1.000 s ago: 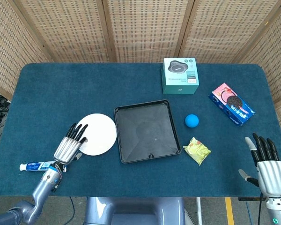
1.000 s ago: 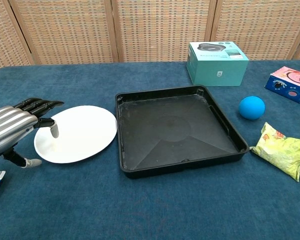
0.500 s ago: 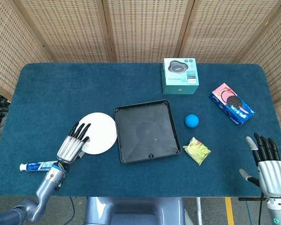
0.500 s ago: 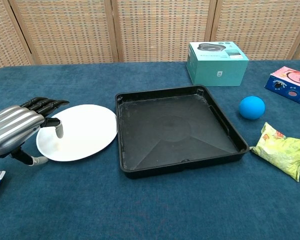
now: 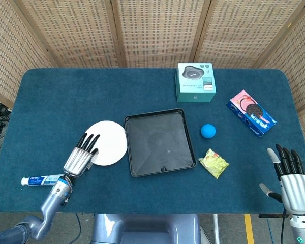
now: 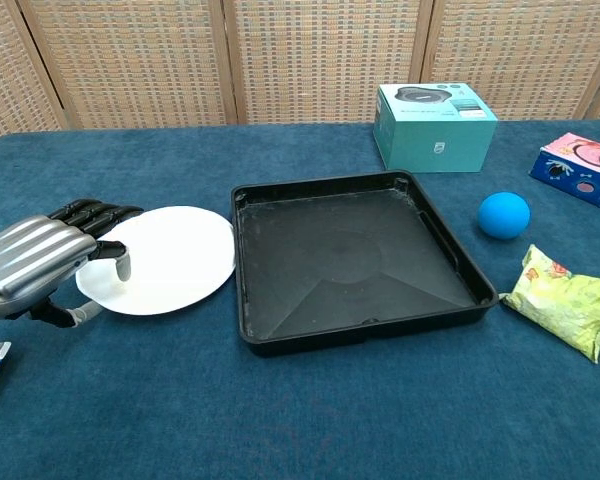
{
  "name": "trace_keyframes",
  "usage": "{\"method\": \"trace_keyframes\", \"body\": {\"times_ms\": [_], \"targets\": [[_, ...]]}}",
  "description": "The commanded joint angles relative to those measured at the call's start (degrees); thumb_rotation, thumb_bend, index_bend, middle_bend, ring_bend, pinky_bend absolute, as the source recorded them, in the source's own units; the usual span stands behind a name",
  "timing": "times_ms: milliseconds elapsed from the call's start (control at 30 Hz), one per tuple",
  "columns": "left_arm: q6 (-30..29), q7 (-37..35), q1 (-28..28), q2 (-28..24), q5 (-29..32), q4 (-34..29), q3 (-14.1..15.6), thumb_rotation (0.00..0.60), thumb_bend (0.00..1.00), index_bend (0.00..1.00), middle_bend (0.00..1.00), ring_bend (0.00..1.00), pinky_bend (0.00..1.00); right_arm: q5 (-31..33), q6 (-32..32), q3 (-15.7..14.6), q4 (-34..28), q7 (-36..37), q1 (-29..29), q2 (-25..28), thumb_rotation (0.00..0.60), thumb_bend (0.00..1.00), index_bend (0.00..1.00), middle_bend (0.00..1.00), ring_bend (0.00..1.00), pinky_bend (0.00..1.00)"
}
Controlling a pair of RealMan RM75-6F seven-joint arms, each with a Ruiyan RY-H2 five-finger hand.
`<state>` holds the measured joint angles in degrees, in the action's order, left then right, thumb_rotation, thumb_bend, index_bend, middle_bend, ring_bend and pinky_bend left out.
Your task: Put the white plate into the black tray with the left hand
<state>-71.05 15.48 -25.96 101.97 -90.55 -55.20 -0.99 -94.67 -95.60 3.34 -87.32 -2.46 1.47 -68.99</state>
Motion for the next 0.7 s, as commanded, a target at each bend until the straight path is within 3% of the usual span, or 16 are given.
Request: {"method": "trace_keyframes", "body": {"times_ms": [33,267,567,700], "targets": [[0.33,0.20,-0.22,0.24,0.36,0.08,-0.23,0.600,0.37,0.46,0.00,0.00,0.00,0.05,-0.03,0.04,0.01,0.14,-0.01,0.02,0.600,0.17,0.06,0.00,0.00,0.00],[-1.29,-0.20,-0.13,0.93,0.10,0.59,-0.33,0.600,0.42,0.68,0.00,0.00,0.00,0.05,-0.10,0.05,0.03,0.44,-0.06,0.10,0.600,0.17,0.06,0.00,0.00,0.00],[-4.69,-1.47,-0.39,0.94,-1.40,1.17,-0.60,0.600,0.42,0.72,0.00,0.00,0.00,-0.10,-0.32,0.07,0.07,0.57,-0.13,0.13,0.600,0.17,0.06,0.00,0.00,0.00],[-6.74,-2.08,-0.89,0.25,-2.24,0.56,-1.28,0.600,0.47,0.73,0.00,0.00,0.00,-0.15,-0.32,0.06,0.13,0.60,-0.12,0.10,0.600,0.17,0.06,0.00,0.00,0.00]]}}
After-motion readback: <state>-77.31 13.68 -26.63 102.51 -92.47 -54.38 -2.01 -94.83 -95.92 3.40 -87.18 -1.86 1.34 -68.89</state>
